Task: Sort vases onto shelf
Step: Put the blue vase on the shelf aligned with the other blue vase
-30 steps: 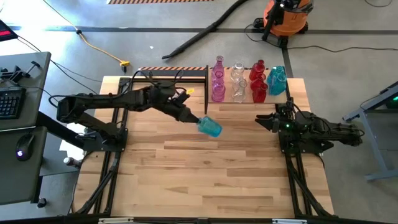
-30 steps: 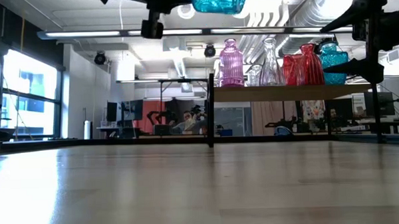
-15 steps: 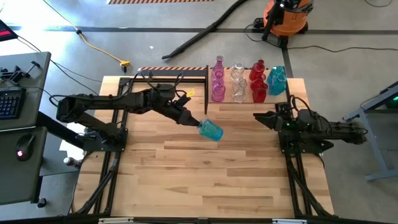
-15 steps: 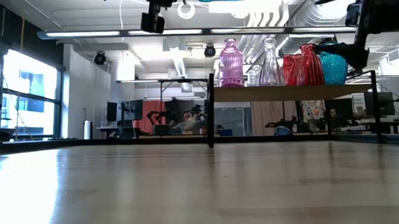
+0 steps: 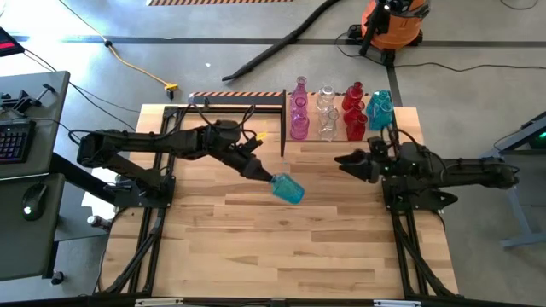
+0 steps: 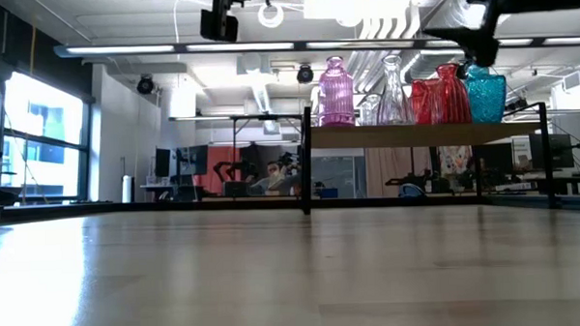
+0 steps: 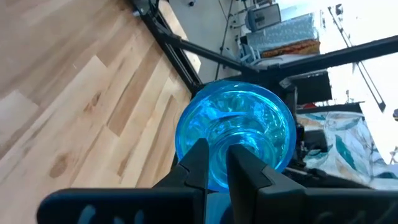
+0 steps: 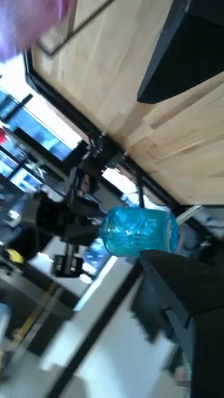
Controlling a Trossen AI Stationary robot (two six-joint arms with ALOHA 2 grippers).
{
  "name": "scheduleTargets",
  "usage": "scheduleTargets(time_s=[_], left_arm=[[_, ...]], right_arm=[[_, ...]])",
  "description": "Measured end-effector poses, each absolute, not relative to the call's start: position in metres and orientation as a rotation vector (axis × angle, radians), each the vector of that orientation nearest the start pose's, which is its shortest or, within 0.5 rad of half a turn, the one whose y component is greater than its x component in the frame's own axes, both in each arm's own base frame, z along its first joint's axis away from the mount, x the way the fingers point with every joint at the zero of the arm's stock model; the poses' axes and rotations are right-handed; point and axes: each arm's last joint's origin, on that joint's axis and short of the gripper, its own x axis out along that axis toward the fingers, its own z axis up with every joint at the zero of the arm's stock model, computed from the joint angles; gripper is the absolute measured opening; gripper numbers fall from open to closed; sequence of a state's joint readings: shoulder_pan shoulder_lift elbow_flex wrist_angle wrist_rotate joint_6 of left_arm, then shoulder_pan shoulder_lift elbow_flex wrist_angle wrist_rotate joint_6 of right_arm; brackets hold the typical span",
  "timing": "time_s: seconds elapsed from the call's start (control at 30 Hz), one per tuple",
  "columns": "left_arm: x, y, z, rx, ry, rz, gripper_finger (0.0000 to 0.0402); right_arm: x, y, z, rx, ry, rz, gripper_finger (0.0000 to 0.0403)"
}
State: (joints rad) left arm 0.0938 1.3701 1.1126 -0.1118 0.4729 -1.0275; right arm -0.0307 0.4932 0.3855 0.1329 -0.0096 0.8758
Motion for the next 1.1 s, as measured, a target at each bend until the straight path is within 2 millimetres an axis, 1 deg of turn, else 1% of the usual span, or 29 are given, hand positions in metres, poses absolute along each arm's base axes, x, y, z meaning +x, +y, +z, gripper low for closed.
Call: scheduleTargets(time_s=[0.1,0.23,0.43,0.6,0.83,1.1], left_arm=[[0.306,0.011,0.322,-1.109,0.549,-0.16,0.0021],[0.304,0.007,0.318,-1.113,0.6,-0.139,0.0022],[0.302,0.002,0.314,-1.078,0.647,-0.139,0.0022],[0.3,0.002,0.31,-1.098,0.7,-0.138,0.0022],[0.297,0.001,0.306,-1.081,0.745,-0.124,0.0022],[0.294,0.001,0.301,-1.037,0.795,-0.114,0.0024]], right_arm=[[0.145,-0.003,0.277,0.817,0.005,0.033,0.0385],[0.16,-0.001,0.289,0.804,0.062,0.076,0.0385],[0.181,0.001,0.298,0.778,0.151,0.081,0.0385],[0.2,0.007,0.305,0.765,0.197,0.115,0.0385],[0.23,0.016,0.303,0.764,0.286,0.107,0.0385],[0.266,0.031,0.299,0.756,0.371,0.127,0.0385]])
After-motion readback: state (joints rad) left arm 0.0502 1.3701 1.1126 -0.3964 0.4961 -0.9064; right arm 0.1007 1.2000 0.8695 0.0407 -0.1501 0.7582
